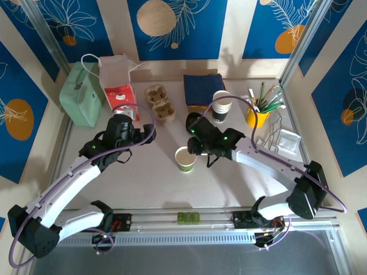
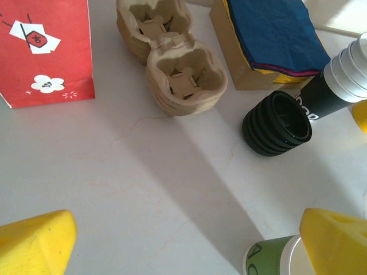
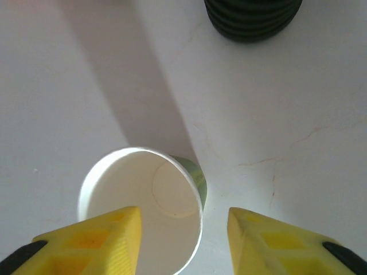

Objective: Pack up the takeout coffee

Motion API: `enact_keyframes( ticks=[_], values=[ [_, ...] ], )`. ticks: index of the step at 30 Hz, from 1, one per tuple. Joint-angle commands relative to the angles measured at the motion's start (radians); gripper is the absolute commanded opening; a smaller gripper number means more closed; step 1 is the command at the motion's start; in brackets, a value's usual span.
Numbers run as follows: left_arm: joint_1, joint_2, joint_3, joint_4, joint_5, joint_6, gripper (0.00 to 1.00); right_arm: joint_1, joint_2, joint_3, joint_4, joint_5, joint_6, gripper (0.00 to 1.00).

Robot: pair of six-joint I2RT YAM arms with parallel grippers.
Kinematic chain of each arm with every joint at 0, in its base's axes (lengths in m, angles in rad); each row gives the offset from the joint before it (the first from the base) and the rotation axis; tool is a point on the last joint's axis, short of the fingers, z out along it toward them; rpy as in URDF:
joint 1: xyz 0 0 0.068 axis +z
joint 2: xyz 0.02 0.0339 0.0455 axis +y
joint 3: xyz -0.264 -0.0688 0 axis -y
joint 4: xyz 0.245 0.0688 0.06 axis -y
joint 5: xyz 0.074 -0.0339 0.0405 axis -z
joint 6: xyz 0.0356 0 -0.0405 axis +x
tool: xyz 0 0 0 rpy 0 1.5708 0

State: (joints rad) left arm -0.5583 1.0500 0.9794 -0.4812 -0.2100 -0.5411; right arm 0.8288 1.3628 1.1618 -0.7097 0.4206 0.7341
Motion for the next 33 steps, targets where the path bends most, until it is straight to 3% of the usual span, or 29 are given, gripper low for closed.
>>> enact_keyframes(
  ticks=[1,13,18,29,33],
  values=[
    [0.006,0.038,0.062,-0.031,0.028,0.011,0.99,-0.023,-0.058,0.059,-0.083,0.033,0.000,0.47],
    [-0.001,0.214,0.219,-0.025,0.130,0.034,0.99,-0.158,-0.290,-0.109,-0.037,0.034,-0.063,0.54],
    [-0.019,0.324,0.295,0.000,0.178,0.016,0.98,-0.229,-0.402,-0.239,0.017,0.023,-0.101,0.64],
    [-0.026,0.642,0.564,-0.085,0.290,-0.025,0.97,-0.419,-0.529,-0.462,0.067,-0.010,-0.147,0.64],
    [-0.036,0.764,0.694,-0.170,0.255,-0.020,0.89,-0.471,-0.547,-0.553,0.128,-0.045,-0.130,0.64]
  ],
)
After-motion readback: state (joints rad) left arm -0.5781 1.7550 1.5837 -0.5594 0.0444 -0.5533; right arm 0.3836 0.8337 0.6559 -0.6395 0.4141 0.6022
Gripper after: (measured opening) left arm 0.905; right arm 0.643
